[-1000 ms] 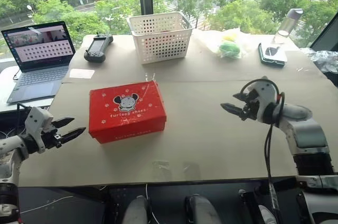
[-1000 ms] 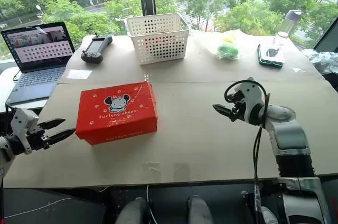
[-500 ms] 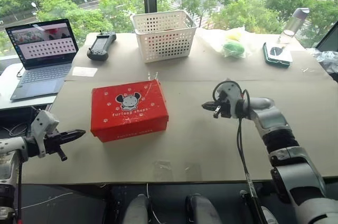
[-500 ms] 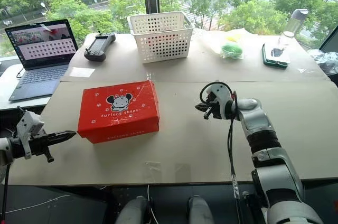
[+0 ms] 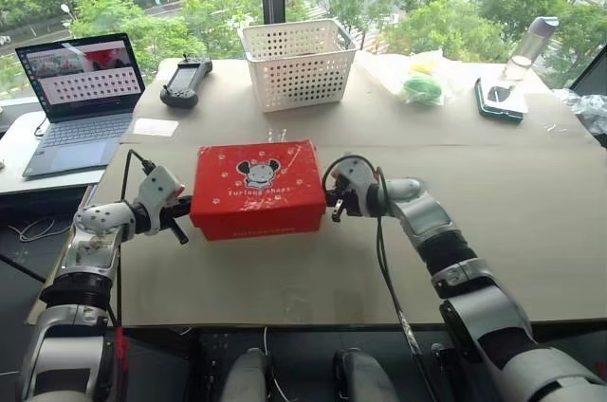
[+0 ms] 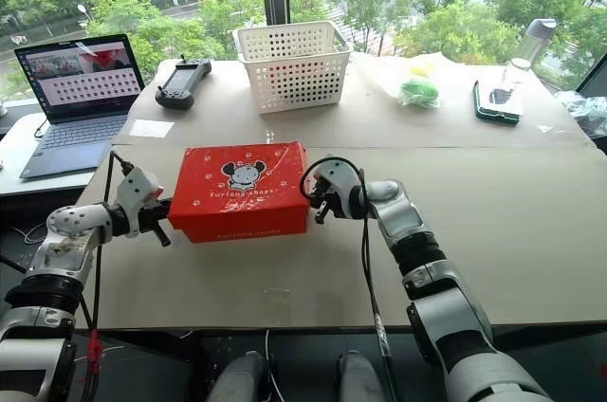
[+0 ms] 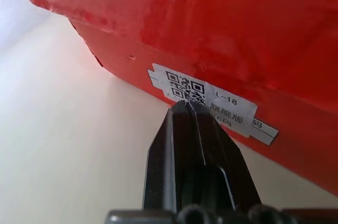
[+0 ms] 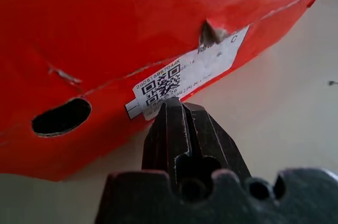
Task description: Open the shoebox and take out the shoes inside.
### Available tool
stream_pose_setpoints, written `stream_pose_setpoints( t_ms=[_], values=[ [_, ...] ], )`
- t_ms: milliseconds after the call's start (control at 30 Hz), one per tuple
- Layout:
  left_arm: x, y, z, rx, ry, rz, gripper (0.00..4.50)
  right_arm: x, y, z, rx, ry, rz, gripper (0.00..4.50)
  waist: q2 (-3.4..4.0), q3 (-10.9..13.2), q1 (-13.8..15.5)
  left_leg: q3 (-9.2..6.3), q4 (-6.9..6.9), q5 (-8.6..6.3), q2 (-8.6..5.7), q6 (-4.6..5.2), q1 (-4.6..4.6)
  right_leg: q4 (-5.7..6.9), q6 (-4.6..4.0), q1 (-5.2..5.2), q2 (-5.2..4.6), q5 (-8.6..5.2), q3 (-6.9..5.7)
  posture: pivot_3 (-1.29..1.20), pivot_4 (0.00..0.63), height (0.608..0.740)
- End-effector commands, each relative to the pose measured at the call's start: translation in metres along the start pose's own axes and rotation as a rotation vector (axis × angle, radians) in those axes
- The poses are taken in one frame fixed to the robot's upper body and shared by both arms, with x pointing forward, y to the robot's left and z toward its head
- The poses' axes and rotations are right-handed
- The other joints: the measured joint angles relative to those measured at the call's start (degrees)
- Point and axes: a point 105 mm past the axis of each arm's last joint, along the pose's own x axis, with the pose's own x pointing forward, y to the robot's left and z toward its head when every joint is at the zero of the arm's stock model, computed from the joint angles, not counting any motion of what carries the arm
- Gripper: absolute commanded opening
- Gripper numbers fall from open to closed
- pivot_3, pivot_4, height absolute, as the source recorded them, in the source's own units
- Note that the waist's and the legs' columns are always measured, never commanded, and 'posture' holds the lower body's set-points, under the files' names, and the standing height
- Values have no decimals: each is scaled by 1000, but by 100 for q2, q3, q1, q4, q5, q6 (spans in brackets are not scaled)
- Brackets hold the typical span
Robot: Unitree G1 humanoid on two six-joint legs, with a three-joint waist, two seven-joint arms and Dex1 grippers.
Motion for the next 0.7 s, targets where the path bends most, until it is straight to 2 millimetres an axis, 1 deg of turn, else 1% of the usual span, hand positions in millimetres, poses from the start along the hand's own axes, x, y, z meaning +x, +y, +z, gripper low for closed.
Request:
stream_pose_setpoints(
  t_ms=[33, 100, 133, 233, 267, 300, 367, 433, 533, 700],
  values=[
    [20, -12, 21, 68, -64, -81, 0, -5, -3, 23, -30, -81, -37, 95, 0, 0, 5, -1, 0, 0, -1, 0, 0, 2, 0, 0, 0, 0, 0, 0, 150, 733],
    [31, -17, 28, 78, -84, -94, 0, -22, -18, 11, -6, -58, -103, 95, 0, 0, 10, -3, 0, 0, -1, 0, 0, 2, 0, 0, 1, -1, 0, 0, 150, 733],
    [38, -20, 32, 84, -96, -104, 0, -35, -27, 2, -3, -36, -140, 95, 0, 0, 28, -3, 0, 1, -3, 0, 0, 3, 0, 2, -1, -1, -1, 0, 150, 733],
    [51, -22, 41, 91, -116, -105, 0, -61, -42, -13, 5, 3, -219, 95, -1, 1, 76, -3, 4, 1, -10, 1, -5, -1, 5, 3, -6, 0, 0, 0, 150, 733],
    [61, -25, 46, 88, -128, -113, 0, -76, -50, -21, 13, 22, -262, 95, -2, 1, 81, -3, 9, 1, -9, 2, -9, -3, 7, 3, -6, 2, 0, 0, 150, 733],
    [67, -27, 49, 87, -136, -119, 0, -86, -55, -25, 17, 34, -291, 95, -2, 2, 106, -3, 13, 1, -9, 2, -12, -3, 9, 1, -5, 3, 0, 0, 150, 733],
    [84, -37, 57, 93, -148, -154, 0, -108, -68, -35, 38, 55, -373, 95, -4, 2, 133, -10, 23, 1, -11, 3, -17, -3, 13, 3, -4, 2, -4, 0, 150, 733],
    [94, -43, 63, 98, -159, -174, 0, -119, -75, -39, 51, 66, -420, 95, -4, 3, 120, -9, 26, 1, -11, 4, -18, -4, 30, 3, -4, -3, -2, 0, 150, 733],
    [107, -47, 70, 102, -162, -176, 0, -128, -72, -42, 38, 84, -419, 95, -6, 3, 91, -11, 29, 1, -10, 5, -17, -3, 37, 2, -1, -5, 1, 0, 150, 733],
    [117, -51, 79, 98, -179, -192, 0, -134, -70, -42, 56, 76, -443, 95, -7, 4, 39, -18, 29, 1, -9, 5, -17, -1, 44, 2, 4, -9, 3, 0, 150, 733]
  ],
)
